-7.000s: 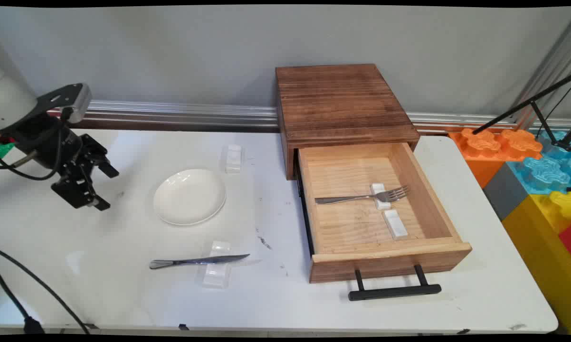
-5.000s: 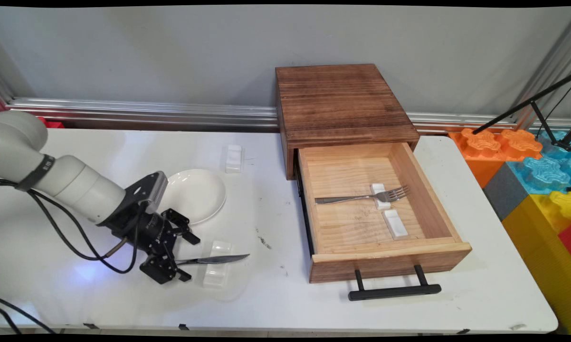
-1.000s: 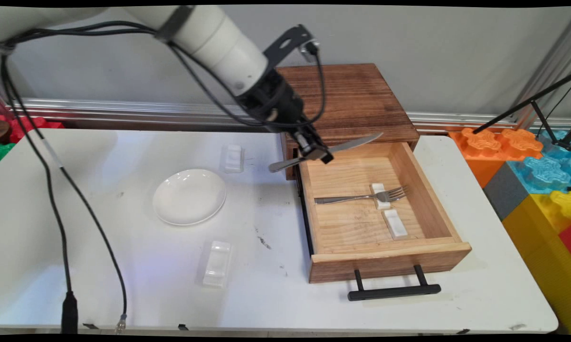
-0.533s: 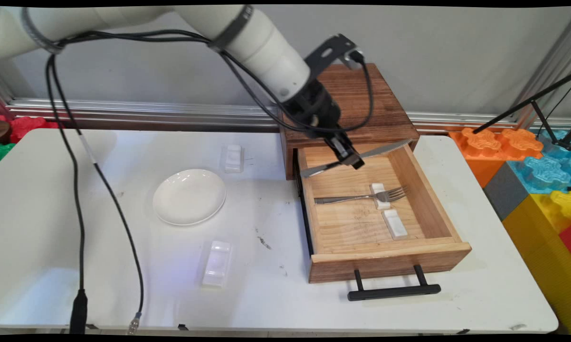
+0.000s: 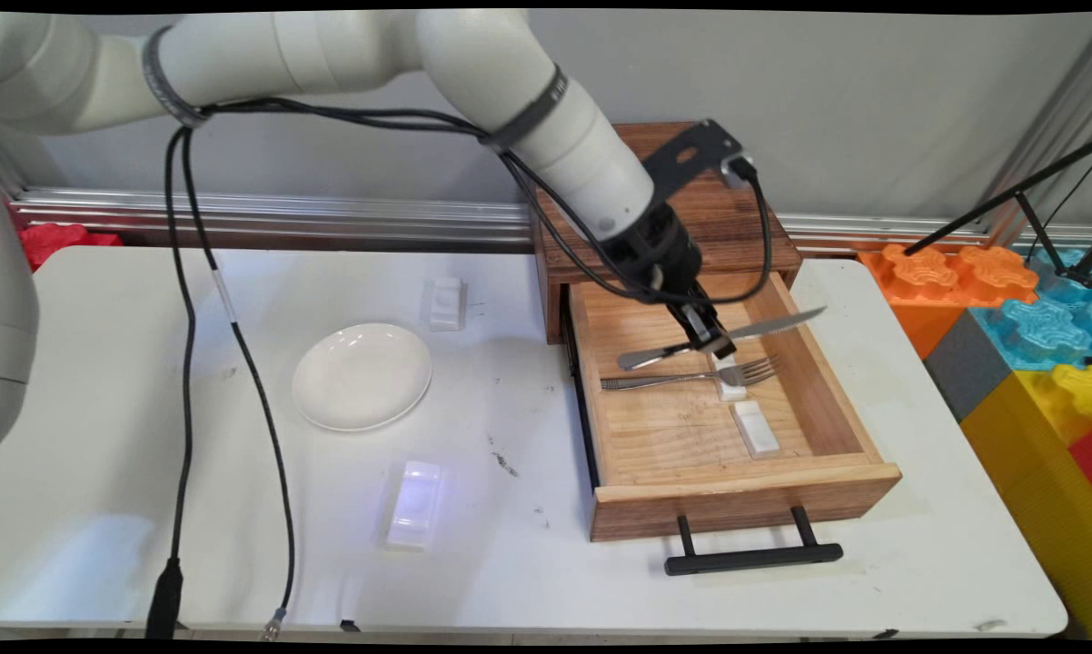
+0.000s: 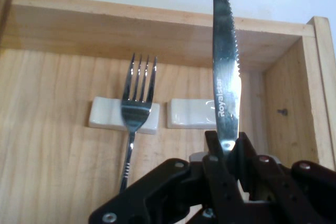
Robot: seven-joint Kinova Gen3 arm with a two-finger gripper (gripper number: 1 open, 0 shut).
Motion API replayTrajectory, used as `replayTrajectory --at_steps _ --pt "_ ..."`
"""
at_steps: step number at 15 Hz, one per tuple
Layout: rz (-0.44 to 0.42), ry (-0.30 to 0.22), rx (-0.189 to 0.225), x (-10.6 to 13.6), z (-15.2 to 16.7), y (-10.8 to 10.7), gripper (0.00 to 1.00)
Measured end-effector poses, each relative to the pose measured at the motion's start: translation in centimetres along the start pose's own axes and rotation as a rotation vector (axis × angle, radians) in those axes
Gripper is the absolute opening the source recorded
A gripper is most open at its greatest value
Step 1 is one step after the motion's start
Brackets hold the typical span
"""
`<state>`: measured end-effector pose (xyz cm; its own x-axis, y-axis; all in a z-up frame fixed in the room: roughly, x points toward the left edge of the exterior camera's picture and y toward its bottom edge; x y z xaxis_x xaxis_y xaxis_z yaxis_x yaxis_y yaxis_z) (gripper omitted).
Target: Place the picked object into the drawer
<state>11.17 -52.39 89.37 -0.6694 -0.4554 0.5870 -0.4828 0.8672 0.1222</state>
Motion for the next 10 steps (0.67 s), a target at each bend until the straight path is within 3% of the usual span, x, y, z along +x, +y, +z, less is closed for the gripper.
replayTrajectory --at_steps 10 --pt "0.015 -0.032 -0.006 -1.2 5.6 1.0 0.0"
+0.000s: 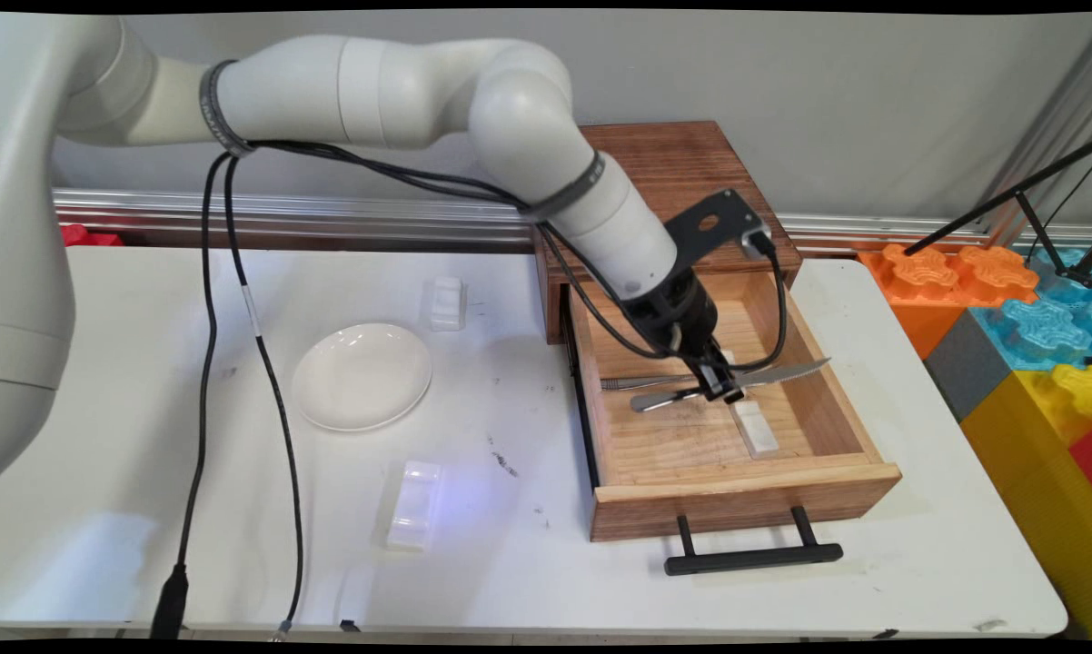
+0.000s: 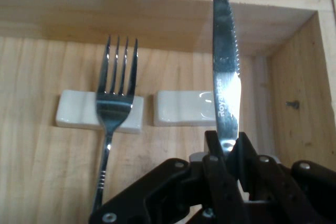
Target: Place the picked object into the drawer
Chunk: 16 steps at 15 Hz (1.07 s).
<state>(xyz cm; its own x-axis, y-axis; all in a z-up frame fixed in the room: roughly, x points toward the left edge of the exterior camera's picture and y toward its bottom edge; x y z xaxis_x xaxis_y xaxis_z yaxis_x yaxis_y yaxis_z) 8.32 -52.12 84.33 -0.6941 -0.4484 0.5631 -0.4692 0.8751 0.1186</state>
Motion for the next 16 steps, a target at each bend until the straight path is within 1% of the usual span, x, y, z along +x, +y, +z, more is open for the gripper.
replayTrajectory --at_steps 5,9,16 --pt "0.008 -0.018 -0.005 -1.2 2.1 0.4 0.0" --pt "0.008 -0.034 0.002 -2.2 3.5 0.4 0.0" --pt "0.006 -0.05 0.005 -3.3 4.7 0.4 0.0"
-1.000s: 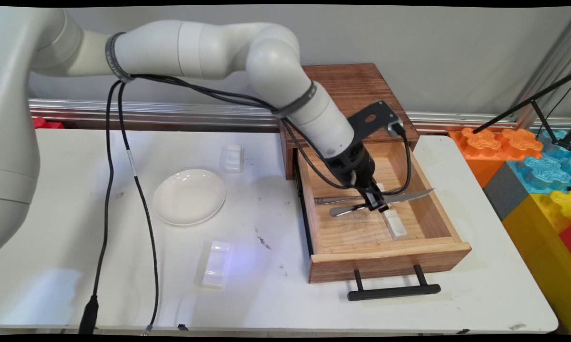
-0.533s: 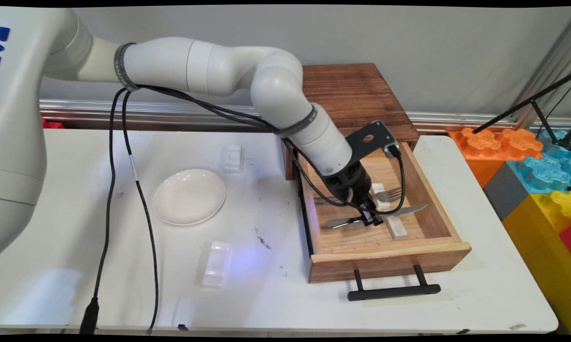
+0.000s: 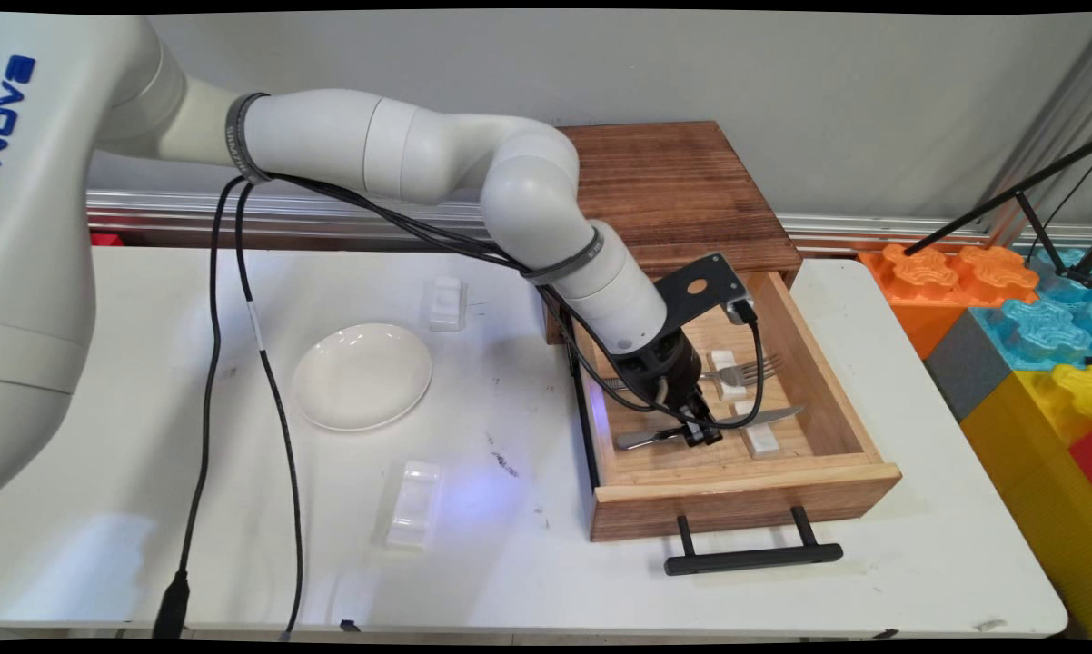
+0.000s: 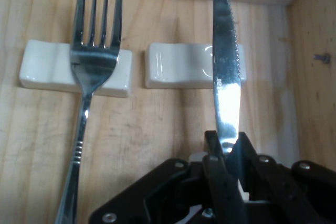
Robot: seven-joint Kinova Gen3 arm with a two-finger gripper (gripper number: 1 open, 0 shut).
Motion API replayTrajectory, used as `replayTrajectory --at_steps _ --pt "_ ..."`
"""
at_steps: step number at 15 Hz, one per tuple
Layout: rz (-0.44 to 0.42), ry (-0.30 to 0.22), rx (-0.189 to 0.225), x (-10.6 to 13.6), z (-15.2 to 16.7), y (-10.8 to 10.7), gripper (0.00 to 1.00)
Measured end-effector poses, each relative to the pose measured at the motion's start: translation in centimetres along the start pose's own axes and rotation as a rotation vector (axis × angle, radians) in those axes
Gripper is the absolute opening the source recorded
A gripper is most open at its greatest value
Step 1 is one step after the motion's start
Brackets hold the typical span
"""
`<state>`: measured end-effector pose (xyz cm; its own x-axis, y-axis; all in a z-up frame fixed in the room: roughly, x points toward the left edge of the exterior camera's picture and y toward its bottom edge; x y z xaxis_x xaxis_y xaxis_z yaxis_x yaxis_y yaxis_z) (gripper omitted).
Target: Place the picked object into the drawer
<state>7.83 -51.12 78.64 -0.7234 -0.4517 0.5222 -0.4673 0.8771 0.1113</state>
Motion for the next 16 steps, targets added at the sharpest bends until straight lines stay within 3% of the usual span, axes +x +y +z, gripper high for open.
replayTrajectory --at_steps 6,7,16 --pt "0.002 -0.006 -0.003 -0.4 0.46 0.04 0.0" --pt "0.004 -0.007 -0.003 -0.45 0.48 0.03 1.0" --pt "0.016 -0.004 -0.005 -0.51 0.11 -0.03 1.0"
